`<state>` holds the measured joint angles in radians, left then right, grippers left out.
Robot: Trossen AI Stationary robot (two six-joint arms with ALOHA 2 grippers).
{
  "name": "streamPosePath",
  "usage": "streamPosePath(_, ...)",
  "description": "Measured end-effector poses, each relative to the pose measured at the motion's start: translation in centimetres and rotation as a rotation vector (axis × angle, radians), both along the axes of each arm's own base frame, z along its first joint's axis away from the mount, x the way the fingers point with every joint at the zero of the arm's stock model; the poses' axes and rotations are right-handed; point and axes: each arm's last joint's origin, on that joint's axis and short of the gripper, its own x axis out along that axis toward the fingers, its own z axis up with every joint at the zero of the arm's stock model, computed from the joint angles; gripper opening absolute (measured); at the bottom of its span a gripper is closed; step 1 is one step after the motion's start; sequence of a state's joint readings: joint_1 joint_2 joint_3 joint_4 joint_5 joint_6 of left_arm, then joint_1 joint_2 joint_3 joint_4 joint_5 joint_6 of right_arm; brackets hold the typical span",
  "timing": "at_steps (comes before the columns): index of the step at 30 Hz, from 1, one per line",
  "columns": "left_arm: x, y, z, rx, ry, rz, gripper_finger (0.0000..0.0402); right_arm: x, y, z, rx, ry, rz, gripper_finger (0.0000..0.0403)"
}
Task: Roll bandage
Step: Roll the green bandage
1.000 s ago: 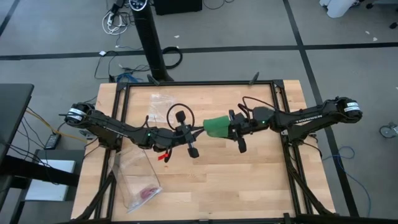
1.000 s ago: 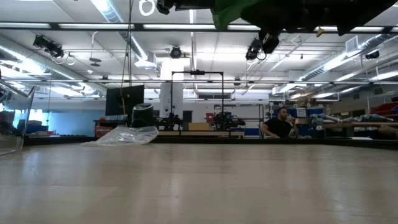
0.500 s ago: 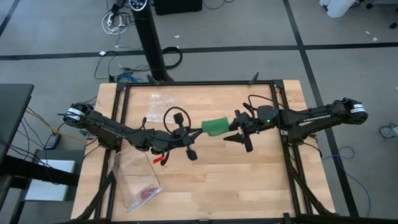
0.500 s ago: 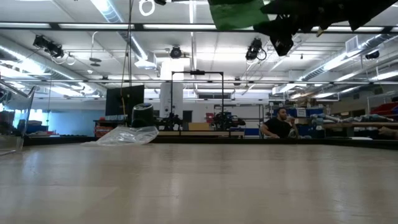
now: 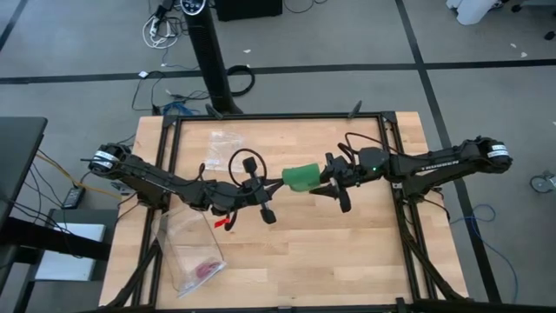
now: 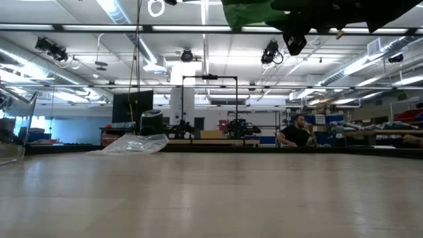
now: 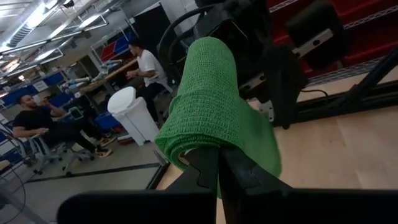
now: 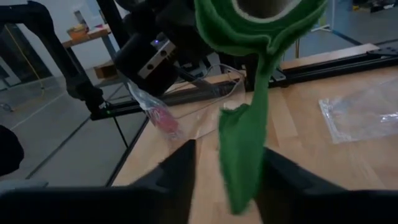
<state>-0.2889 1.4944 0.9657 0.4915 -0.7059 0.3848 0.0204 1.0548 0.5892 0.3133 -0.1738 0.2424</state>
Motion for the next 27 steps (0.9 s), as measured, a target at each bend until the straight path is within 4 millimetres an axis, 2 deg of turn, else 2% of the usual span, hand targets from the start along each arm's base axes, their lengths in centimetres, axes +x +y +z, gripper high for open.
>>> streamPosePath(3, 0.0, 0.1, 0.1, 0.006, -0.002, 0.018, 0.0003, 0.0, 0.0, 0.0, -0.002, 0.003, 0.001, 0.0046)
streamPosePath(5, -0.1, 0.1, 0.0, 0.022, 0.008, 0.045, 0.0003, 0.0, 0.2, 0.0, -0.019, -0.003, 0.010, 0.0013)
streamPosePath(15, -0.1, 0.3, -0.9, 0.037, 0.087, 0.107, 0.0003, 0.0, 0.8, 0.7, -0.020, -0.082, 0.046, 0.0005)
streamPosePath(27, 1.3, 0.0, -3.1, 0.052, 0.120, 0.111, 0.0003, 0.1, 0.7, 1.3, 0.036, -0.129, 0.021, 0.0007)
